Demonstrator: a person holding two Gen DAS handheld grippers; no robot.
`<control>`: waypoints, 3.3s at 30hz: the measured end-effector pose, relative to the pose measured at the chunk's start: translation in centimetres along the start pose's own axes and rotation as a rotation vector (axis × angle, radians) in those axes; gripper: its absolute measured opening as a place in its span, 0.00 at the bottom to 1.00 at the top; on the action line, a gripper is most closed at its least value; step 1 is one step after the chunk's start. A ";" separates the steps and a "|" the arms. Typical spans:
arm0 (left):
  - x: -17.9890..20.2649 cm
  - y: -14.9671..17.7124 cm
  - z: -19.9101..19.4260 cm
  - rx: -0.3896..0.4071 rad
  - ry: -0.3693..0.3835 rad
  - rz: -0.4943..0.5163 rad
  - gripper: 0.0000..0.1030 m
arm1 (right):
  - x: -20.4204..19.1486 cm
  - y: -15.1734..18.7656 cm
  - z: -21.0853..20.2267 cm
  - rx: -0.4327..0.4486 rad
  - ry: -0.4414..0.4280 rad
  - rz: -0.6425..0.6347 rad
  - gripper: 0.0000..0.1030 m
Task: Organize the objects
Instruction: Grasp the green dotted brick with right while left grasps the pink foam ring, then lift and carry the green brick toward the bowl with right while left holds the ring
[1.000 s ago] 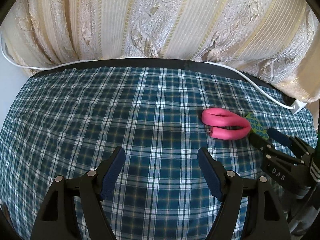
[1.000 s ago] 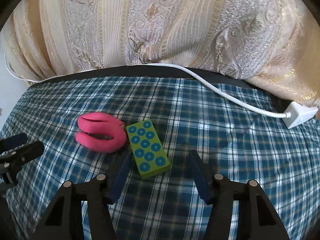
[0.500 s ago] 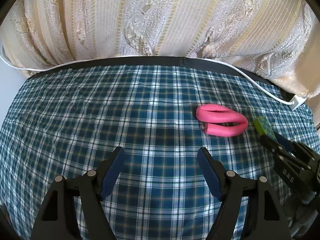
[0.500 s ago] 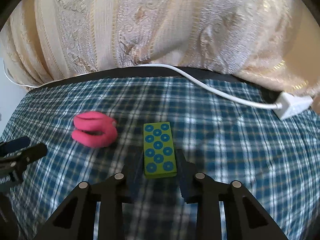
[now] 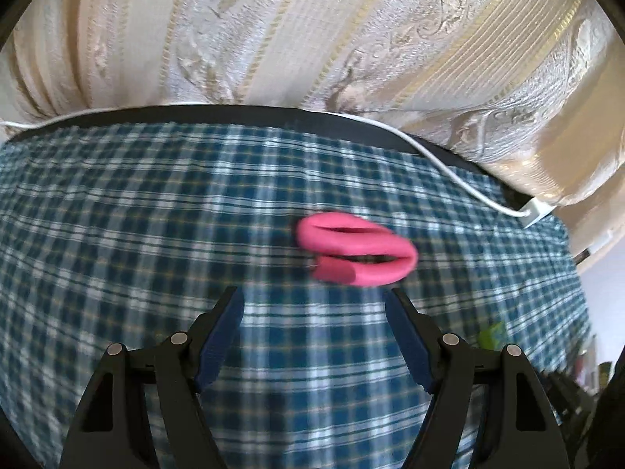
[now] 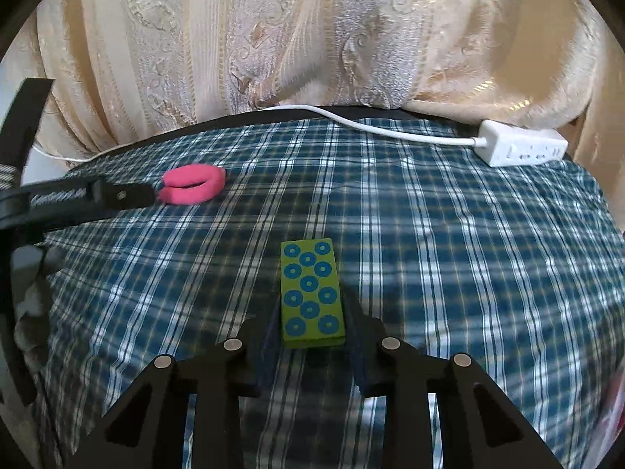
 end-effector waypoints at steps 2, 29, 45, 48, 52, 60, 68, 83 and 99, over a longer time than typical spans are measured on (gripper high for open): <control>0.5 -0.3 0.2 0.004 0.019 -0.003 0.74 | 0.1 0.0 0.0 -0.002 -0.015 0.015 0.32; 1.5 -2.0 5.4 -0.005 -0.143 0.151 0.88 | 0.6 0.0 -0.1 -0.004 -0.050 0.053 0.32; 0.6 -2.1 5.4 0.018 -0.178 0.160 0.83 | 0.6 0.0 -0.1 -0.004 -0.048 0.051 0.32; 0.7 -1.8 4.9 0.016 -0.173 0.160 0.82 | 0.6 0.0 -0.1 -0.004 -0.049 0.052 0.32; 1.6 -0.7 4.3 0.013 -0.156 0.160 0.82 | 0.6 0.0 -0.1 -0.005 -0.049 0.053 0.32; 4.0 1.7 0.3 0.047 -0.178 0.203 0.82 | 0.5 0.0 -0.1 -0.005 -0.049 0.053 0.32; 5.8 4.0 -4.3 0.100 -0.199 0.236 0.82 | 0.6 0.0 -0.1 -0.005 -0.049 0.054 0.32; 8.2 7.6 -7.4 0.132 -0.188 0.259 0.82 | 1.1 0.3 -0.4 -0.006 -0.052 0.082 0.32; 8.5 9.9 -8.4 0.143 -0.177 0.290 0.82 | 3.8 2.4 -4.3 0.035 -0.060 0.156 0.32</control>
Point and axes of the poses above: each gripper's, at about its wrist camera, not at the fingertips, and z roughly the way its jaws point, x to its right, y to its underside, the point moved 7 cm from there along z, roughly the way its jaws point, and after that the axes turned 13 degrees about y, right-handed, at the moved point
